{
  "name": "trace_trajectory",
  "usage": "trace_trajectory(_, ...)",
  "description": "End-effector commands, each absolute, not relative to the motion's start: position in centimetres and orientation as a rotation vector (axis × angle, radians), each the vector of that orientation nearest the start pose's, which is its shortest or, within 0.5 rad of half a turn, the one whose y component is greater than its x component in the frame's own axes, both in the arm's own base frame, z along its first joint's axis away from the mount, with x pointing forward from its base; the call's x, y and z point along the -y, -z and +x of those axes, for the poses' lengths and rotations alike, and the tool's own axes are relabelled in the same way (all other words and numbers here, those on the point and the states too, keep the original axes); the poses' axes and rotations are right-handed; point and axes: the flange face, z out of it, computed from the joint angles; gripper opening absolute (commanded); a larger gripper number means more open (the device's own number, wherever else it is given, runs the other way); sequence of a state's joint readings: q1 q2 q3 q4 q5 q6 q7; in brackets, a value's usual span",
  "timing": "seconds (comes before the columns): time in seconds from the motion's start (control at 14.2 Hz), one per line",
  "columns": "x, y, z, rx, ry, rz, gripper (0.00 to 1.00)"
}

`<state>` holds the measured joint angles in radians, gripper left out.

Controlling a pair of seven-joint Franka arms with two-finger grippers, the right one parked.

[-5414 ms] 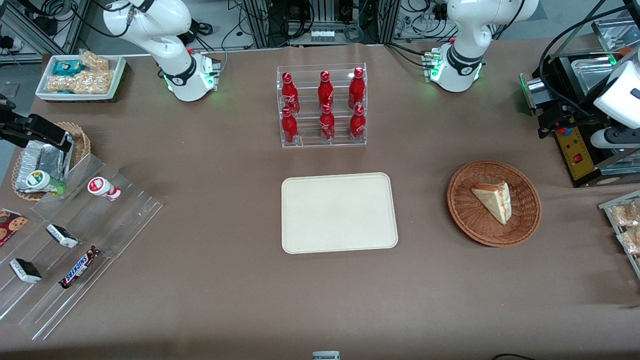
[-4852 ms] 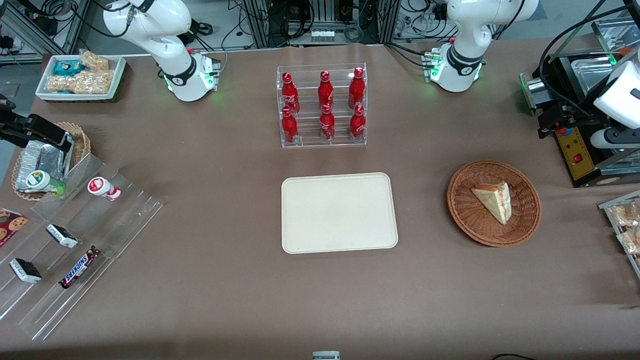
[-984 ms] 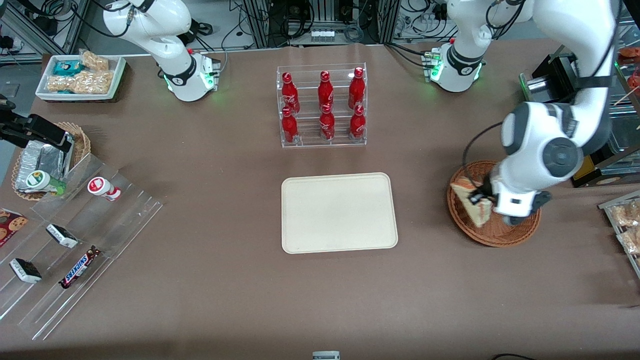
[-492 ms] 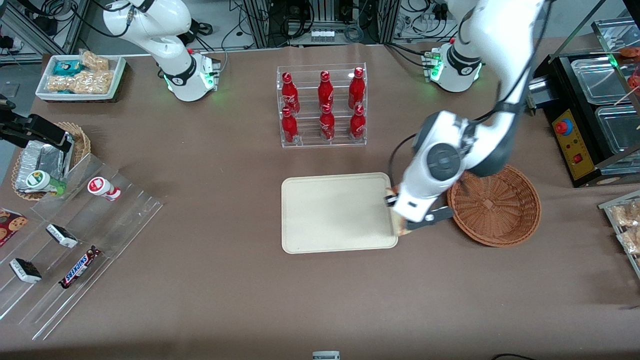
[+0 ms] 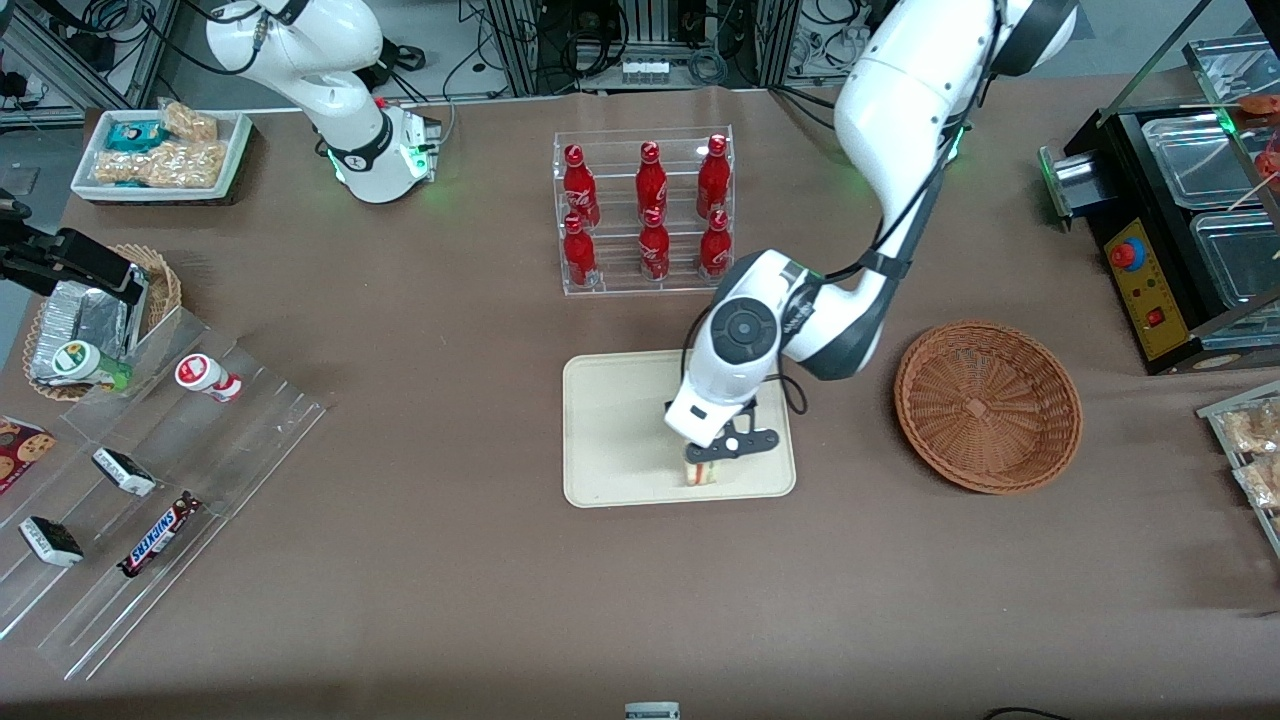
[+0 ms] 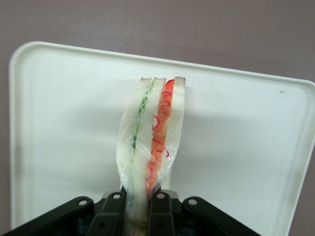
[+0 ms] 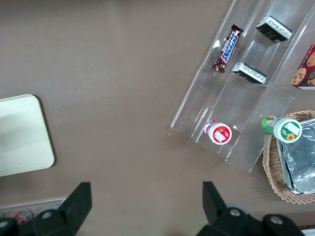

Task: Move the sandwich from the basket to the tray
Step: 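Lift the sandwich and carry it with the left gripper to the tray, then lower the sandwich onto the tray and open the left gripper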

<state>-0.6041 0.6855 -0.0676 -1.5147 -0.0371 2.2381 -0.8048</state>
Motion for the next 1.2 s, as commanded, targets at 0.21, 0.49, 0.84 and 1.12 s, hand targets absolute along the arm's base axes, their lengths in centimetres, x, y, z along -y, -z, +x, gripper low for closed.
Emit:
trace_trajectory(0.21,46.8,-25.2,54.9,0.266,-0.024,-3.208,0.08)
trace_trajectory(0.49,47.6,-24.3,53.9,0.251,-0.044,-3.201,0.35)
trace_trajectory(0.84,47.3,-28.4,55.0,0.313,0.042,-3.237,1.00)
trace_trajectory(1.12,46.6,-36.5,54.2,0.301,0.082,-3.241,1.00)
